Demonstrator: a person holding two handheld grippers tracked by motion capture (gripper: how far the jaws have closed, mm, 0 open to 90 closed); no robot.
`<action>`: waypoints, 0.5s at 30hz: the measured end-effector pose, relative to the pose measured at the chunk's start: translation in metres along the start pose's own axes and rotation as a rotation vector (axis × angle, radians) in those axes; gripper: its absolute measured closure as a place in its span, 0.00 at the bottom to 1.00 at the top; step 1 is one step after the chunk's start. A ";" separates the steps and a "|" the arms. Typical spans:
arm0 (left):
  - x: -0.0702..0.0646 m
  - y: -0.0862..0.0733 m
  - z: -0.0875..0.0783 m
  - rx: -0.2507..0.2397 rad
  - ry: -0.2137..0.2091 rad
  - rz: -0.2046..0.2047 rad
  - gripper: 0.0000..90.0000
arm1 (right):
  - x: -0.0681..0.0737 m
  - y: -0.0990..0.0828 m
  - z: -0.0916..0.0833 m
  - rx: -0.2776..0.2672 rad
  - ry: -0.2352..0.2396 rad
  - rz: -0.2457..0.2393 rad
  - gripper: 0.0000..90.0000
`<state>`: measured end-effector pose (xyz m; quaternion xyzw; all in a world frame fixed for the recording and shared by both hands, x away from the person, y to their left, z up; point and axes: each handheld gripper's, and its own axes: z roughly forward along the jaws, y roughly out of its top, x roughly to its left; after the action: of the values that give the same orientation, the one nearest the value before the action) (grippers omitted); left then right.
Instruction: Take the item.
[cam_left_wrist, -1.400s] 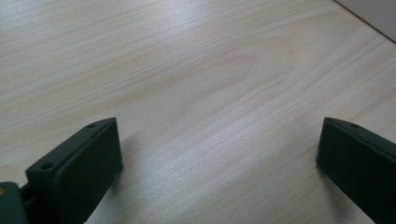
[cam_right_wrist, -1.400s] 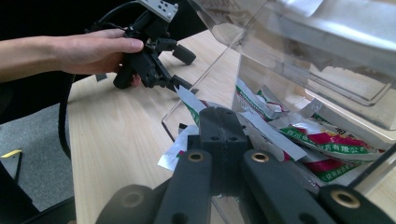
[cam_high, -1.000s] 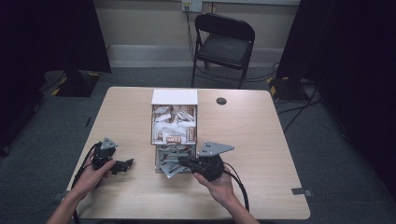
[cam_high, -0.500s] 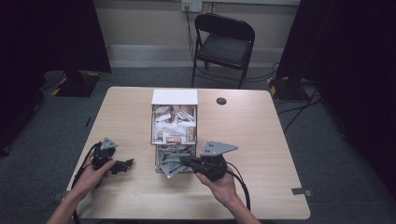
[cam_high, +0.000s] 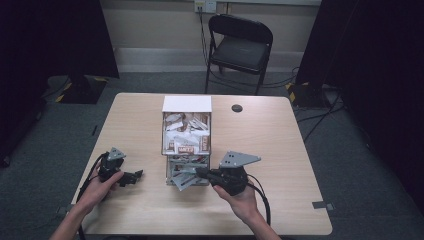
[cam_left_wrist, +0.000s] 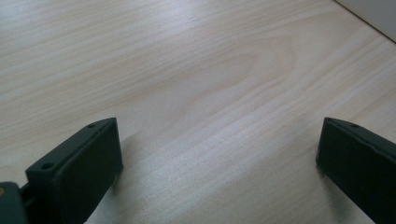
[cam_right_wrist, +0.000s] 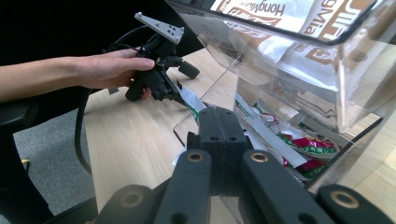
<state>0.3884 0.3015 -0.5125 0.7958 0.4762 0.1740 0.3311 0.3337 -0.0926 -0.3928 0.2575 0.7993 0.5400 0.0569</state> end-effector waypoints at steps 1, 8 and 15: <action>0.000 0.000 0.000 0.000 0.002 0.000 0.00 | 0.001 -0.001 -0.001 0.004 0.000 -0.001 1.00; 0.000 0.000 0.000 0.000 0.001 -0.001 0.00 | 0.003 -0.006 -0.013 -0.002 -0.019 -0.019 1.00; 0.000 0.000 0.000 0.001 0.000 0.000 0.00 | -0.002 -0.013 -0.028 -0.016 -0.042 0.006 1.00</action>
<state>0.3884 0.3015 -0.5125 0.7959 0.4764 0.1739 0.3308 0.3205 -0.1199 -0.3929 0.2707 0.7928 0.5410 0.0741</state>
